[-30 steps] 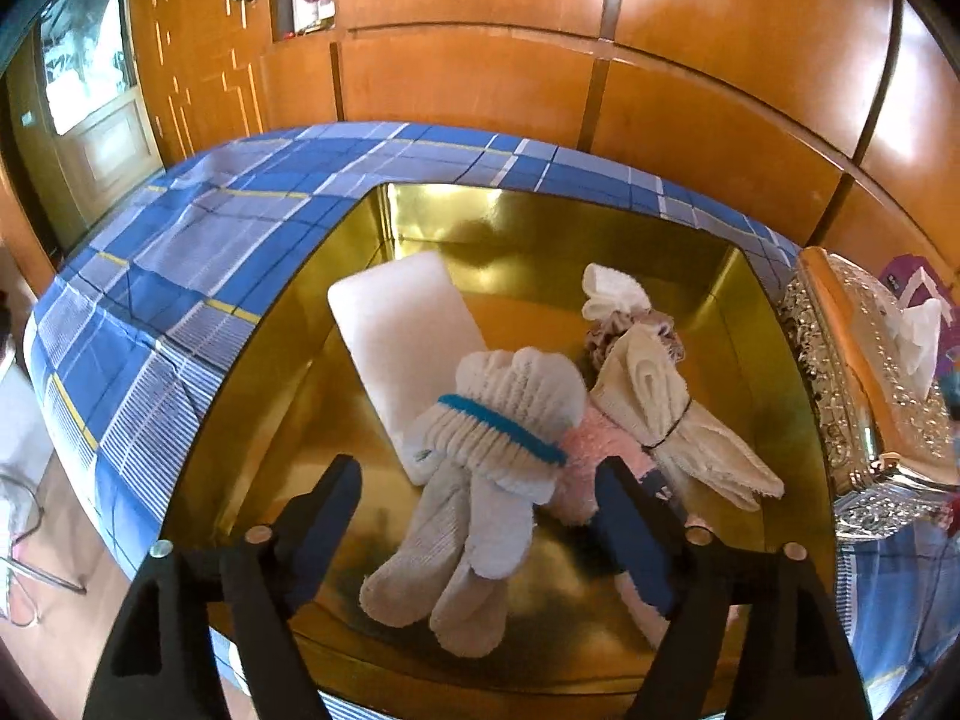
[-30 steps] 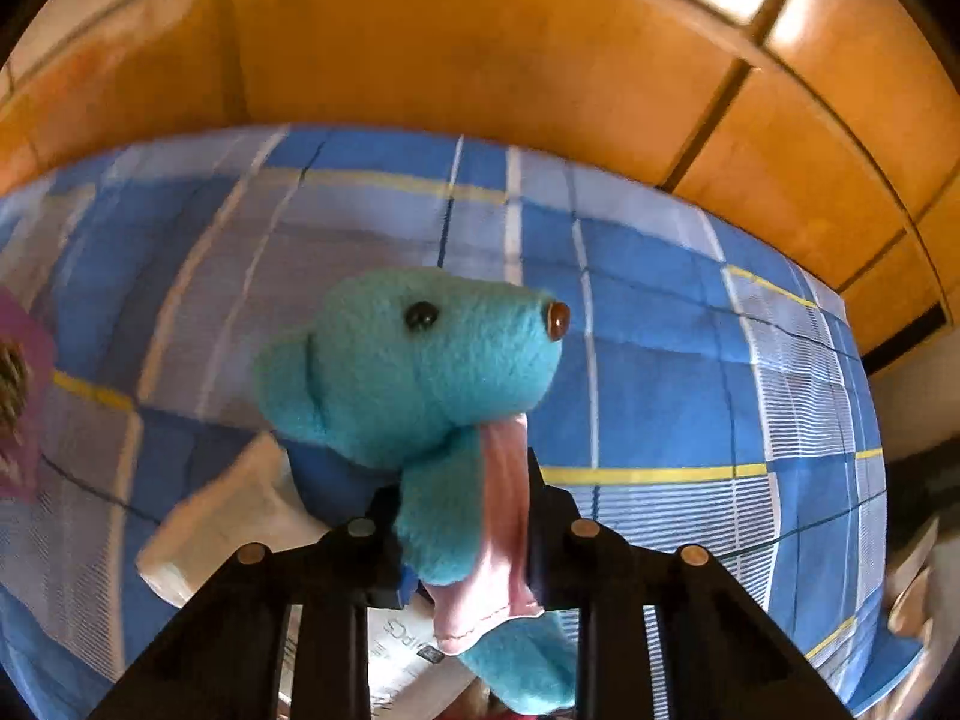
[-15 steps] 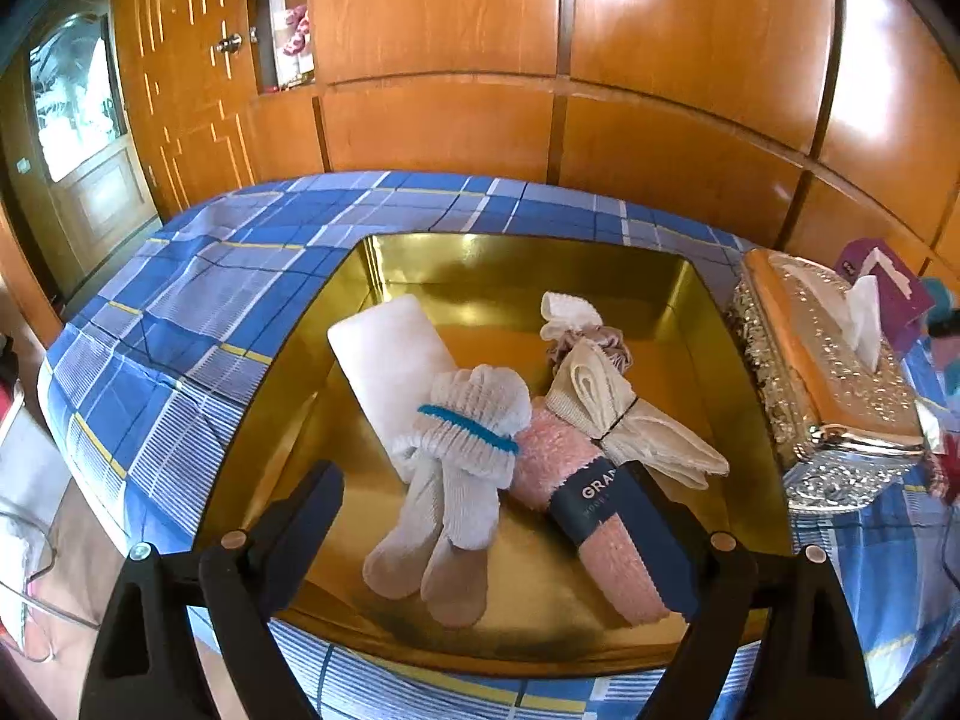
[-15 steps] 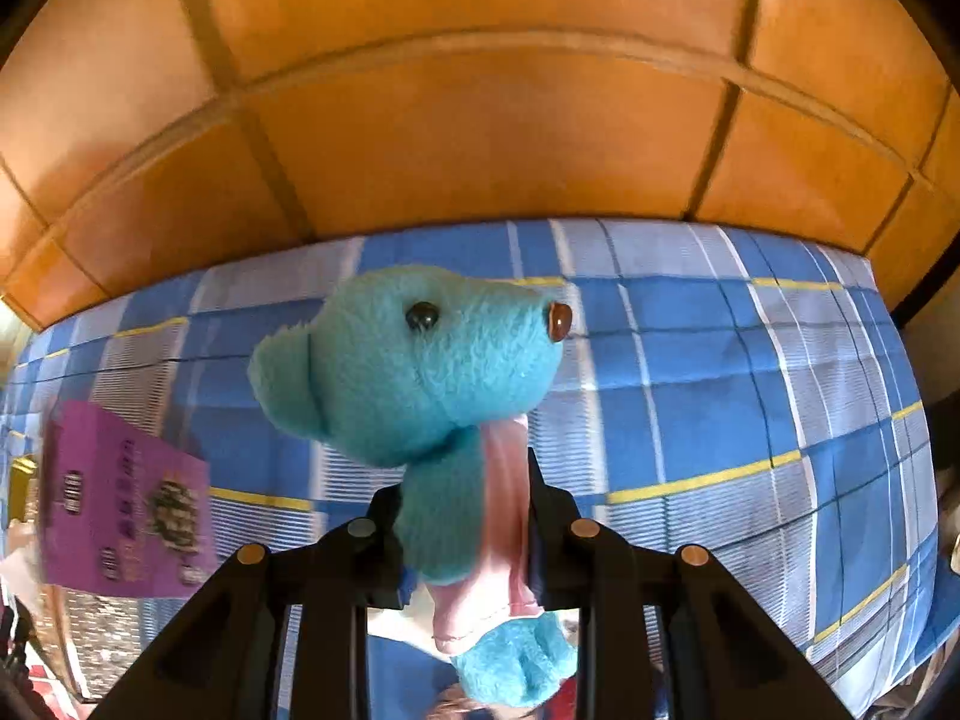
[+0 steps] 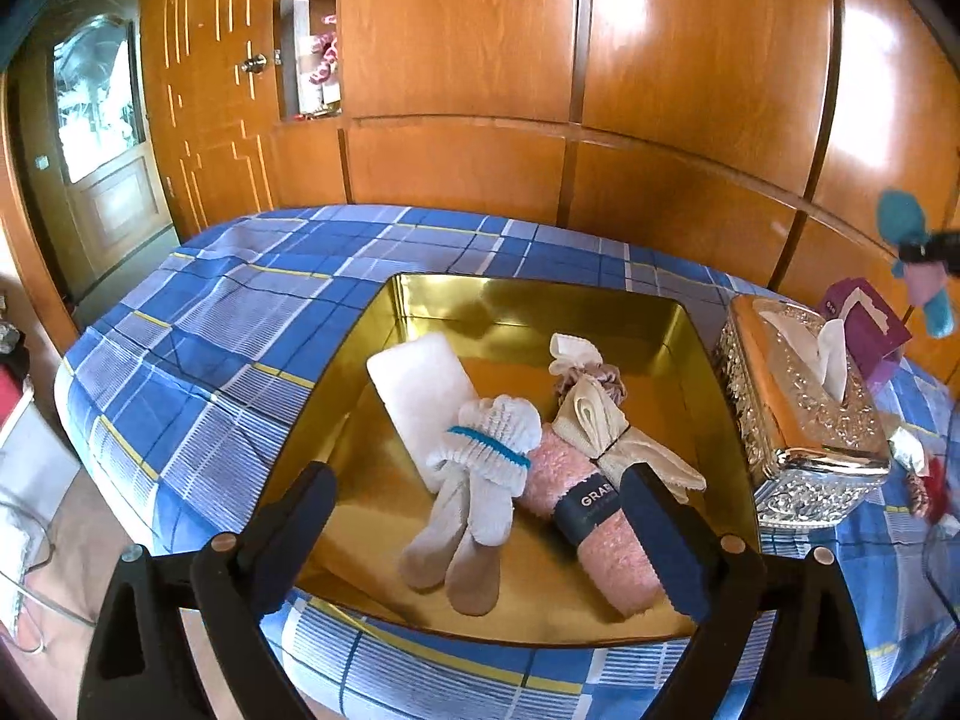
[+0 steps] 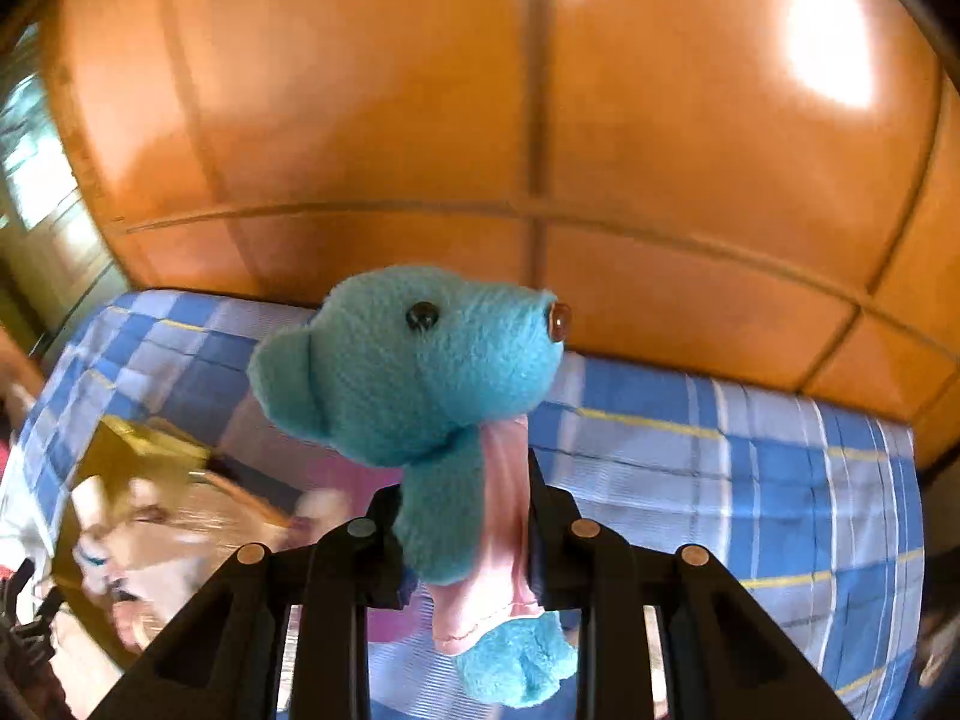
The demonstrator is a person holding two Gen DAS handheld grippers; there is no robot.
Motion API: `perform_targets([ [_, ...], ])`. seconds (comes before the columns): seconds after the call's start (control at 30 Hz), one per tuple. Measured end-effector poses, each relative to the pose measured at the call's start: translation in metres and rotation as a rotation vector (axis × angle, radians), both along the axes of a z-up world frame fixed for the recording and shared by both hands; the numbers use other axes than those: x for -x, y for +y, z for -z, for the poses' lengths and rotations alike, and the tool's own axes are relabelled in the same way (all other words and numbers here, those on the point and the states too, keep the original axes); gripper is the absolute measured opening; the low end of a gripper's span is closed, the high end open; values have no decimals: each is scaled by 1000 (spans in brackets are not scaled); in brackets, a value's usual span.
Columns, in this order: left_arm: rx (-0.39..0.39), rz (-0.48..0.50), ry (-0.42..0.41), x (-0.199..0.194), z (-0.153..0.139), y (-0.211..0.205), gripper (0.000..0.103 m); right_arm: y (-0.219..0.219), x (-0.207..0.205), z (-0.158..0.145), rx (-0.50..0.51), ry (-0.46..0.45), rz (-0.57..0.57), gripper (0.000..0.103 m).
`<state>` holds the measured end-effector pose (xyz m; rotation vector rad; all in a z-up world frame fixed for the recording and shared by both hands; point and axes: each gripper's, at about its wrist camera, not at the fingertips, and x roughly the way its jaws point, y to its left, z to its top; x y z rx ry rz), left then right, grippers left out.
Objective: Organize soft objects
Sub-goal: 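Lift the teal plush toy with the right tool toward the gold tray, then lower the teal plush toy into the gold tray and open the right tool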
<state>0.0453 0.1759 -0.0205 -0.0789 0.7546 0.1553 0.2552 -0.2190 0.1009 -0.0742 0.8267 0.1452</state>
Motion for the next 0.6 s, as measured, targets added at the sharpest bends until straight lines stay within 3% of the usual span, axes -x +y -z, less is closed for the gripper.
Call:
perform_targets([
  [0.17,-27,-5,-19,8,-5,-1,96,61,18,-2,29,-11,-139,26],
  [0.6,-75,-31,-57,28,-12,7,96,177,75,46,-33,57,-420,26],
])
